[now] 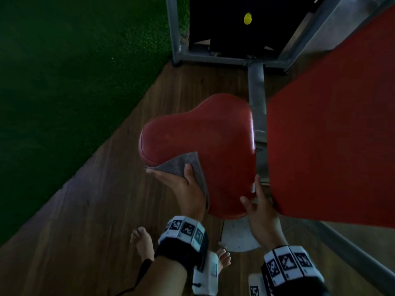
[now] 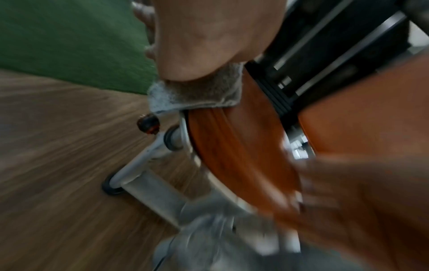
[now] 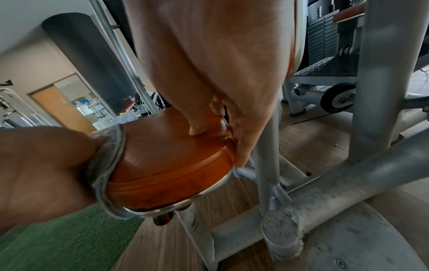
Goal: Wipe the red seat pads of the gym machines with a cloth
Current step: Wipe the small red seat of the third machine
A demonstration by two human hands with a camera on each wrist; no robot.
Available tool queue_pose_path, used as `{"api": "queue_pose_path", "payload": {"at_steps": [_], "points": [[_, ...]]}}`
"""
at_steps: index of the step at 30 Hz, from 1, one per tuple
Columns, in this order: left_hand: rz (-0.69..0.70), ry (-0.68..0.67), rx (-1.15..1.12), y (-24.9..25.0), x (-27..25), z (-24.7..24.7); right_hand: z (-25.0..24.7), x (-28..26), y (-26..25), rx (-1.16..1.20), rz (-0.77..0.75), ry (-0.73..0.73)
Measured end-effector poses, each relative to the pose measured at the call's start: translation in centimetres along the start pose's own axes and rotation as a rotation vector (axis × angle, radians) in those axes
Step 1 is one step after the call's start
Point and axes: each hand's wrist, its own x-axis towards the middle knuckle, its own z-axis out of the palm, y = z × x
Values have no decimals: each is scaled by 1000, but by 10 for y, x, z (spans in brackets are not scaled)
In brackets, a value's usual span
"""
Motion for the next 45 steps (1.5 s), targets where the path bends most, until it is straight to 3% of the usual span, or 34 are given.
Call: {"api": "queue_pose_path", "payload": {"at_steps": [3,6,11,13,18,23,26,30,32,34,36,38,41,45], "points": [[117,-99,151,-16,-22,1,0,-1,2,-1,-2,5],[274,-237,471,-28,-33,-10,1,0,6,21,-3,15],[600,-322,1044,-2,4,-16,4,2,19,131,-45,-7],[645,-356,1174,15,25,0,5,1,26,201,-60,-17],[776,-617,1295,32,28,55,3,-7,30,481,-21,22],[962,-932,1247,24,-1,57,2,-17,11,661,-25,32],[960,-991,1067,37,10,41,3,-18,7,612,-25,78],[962,-719,939,61,58,-5,12,-21,-10,190,-23,175],[878,-568,952,68,94,-33,18,-29,-33,-9,41,128],[668,-509,1037,70,127,-57,27,-35,-54,-187,-7,166],[505,-560,1086,64,148,-72,36,-27,-68,-322,-143,298],[477,-639,1055,58,156,-77,45,-5,-73,-364,-220,309],[473,-657,988,52,157,-75,56,36,-70,-462,-219,248],[436,-657,949,51,159,-76,56,62,-64,-521,-173,336]]}}
